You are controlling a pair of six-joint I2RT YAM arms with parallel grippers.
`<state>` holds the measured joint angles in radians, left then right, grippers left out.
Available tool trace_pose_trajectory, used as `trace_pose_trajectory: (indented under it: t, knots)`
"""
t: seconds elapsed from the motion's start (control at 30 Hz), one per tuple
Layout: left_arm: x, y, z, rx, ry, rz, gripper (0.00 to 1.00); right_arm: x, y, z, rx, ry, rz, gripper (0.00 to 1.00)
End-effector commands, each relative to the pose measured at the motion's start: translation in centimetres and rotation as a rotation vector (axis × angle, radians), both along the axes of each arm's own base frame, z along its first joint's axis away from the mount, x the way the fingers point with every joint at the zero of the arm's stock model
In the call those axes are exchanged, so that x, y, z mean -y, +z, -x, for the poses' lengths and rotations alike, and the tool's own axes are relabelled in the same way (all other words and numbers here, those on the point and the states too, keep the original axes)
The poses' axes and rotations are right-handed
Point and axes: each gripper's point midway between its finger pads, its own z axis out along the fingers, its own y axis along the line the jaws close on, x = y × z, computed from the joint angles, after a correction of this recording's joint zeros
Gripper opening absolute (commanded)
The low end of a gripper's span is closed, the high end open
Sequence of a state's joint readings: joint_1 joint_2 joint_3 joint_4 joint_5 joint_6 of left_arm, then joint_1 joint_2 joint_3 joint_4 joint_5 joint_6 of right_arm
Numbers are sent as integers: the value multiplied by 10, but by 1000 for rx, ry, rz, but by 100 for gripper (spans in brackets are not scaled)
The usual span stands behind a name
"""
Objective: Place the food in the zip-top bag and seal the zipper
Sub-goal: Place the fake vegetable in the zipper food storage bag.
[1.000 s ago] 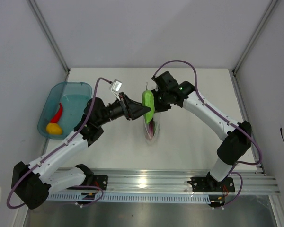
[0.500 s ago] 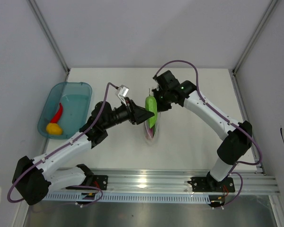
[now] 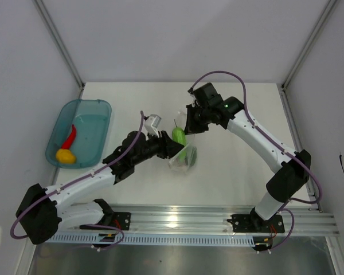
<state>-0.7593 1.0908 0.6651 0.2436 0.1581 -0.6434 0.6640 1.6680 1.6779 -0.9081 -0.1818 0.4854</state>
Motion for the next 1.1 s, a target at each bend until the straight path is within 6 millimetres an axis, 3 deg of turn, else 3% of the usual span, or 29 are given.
trace_pose_trajectory:
  t: [0.0,0.17,0.23,0.3,0.33,0.4,0.47,0.6,0.8,0.9,0.93,1.03,1.07]
  knots:
    - [-10,-32,-2,-6,53,-144,0,-8,51,4,78,13,-126,0]
    - [-18,-48,-4,-19,71,-249,4,-10,54,5,85,28,-133,0]
    - [-17,-41,-7,4,63,-265,17,-11,53,5,89,36,-131,0]
    - [-16,-38,-5,22,46,-278,37,-12,50,5,89,43,-116,0]
    - [-15,-29,-7,37,43,-269,54,-14,48,6,90,48,-108,0]
    - [-10,-13,-4,74,5,-245,64,-15,42,7,87,52,-85,0]
    - [-4,13,-1,120,-23,-204,68,-16,36,7,81,53,-73,0]
    - [-4,34,8,188,-45,-205,68,-17,30,7,71,54,-69,0]
    - [-5,31,17,172,-69,-196,66,-18,36,4,79,54,-88,0]
    - [-24,25,11,152,42,-201,65,-15,37,5,59,66,-107,0]
    - [-40,34,6,167,132,-197,65,-12,44,8,51,71,-118,0]
    - [-64,54,4,176,240,-176,65,3,65,9,109,51,-108,0]
    - [-70,57,3,183,266,-177,65,13,70,-1,162,5,-58,0]
